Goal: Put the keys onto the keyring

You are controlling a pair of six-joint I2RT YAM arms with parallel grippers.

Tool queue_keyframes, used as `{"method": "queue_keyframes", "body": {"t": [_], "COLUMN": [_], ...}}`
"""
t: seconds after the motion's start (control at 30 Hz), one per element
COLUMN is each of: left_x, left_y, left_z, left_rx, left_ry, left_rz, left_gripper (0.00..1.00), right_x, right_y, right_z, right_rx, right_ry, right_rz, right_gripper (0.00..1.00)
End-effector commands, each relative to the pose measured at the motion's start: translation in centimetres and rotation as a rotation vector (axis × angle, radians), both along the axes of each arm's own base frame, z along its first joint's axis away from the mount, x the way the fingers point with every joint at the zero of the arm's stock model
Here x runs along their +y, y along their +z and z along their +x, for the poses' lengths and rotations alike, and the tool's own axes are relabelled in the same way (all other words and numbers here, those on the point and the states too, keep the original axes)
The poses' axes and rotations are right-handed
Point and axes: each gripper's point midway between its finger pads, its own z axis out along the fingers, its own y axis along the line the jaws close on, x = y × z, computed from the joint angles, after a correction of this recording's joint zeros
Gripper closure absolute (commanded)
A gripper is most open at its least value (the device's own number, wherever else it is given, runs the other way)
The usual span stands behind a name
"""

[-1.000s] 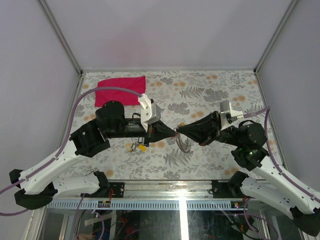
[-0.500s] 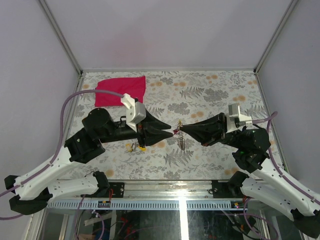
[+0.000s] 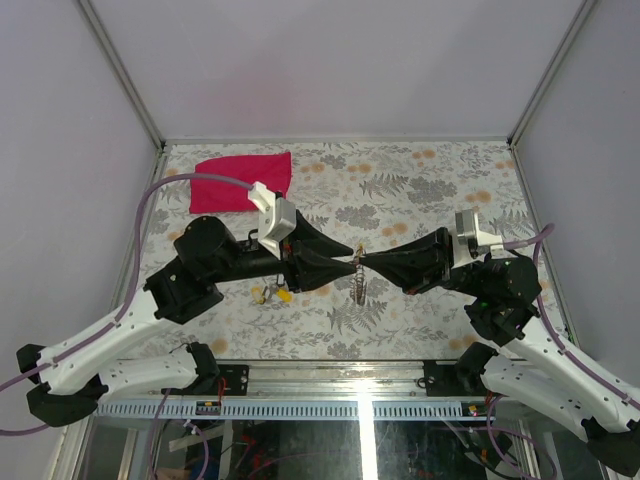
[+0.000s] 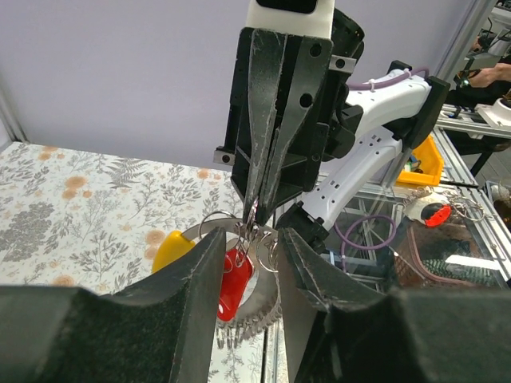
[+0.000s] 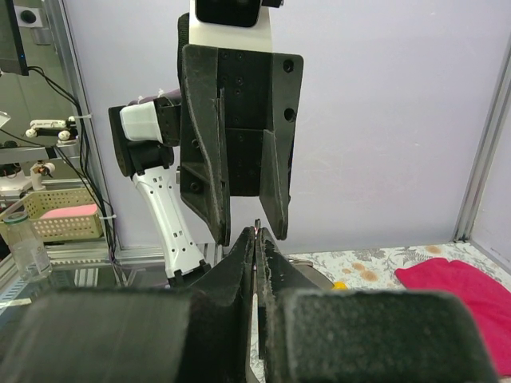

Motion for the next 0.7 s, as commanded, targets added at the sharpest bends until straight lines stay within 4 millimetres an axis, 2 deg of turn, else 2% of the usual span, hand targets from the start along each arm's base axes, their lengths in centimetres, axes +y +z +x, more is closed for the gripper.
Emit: {"method": "queue_keyframes", "body": {"t": [0.0, 0.13, 0.37, 0.57, 0.67], "left_x": [-0.18, -0.53, -0.93, -1.06, -0.84], "left_y": [1.29, 0.87, 0.88, 0.92, 0.82], "left_z": [-0.66, -0.56, -0.57, -0.75, -0.85], "left_rx": [-0.027, -0.016, -0.017, -0.023, -0.03], "left_ry": [-0.039, -0.045, -0.061, -0.075, -0.074], "left_rz": [-0.058, -0.052, -0.048, -0.035, -0.011], "left_gripper": [0.67, 0.7, 0.83, 1.0, 1.0], "right_x": [-1.3, -1.26, -1.2, -1.18, -1.23], "right_y": [3.51, 3.5, 3.3, 3.32, 3.31], "right_z": [-1.33, -1.44, -1.39, -1.34, -1.32], "right_rx": [-0.1, -0.102, -0.101, -0.103, -0.106], "right_ry": [-0.006, 0.0, -0.001, -0.003, -0.01], "right_rz": [0.085, 0.083, 0.075, 0.074, 0.064], "right_gripper": [1.0, 1.0, 1.0, 1.0, 1.0]}}
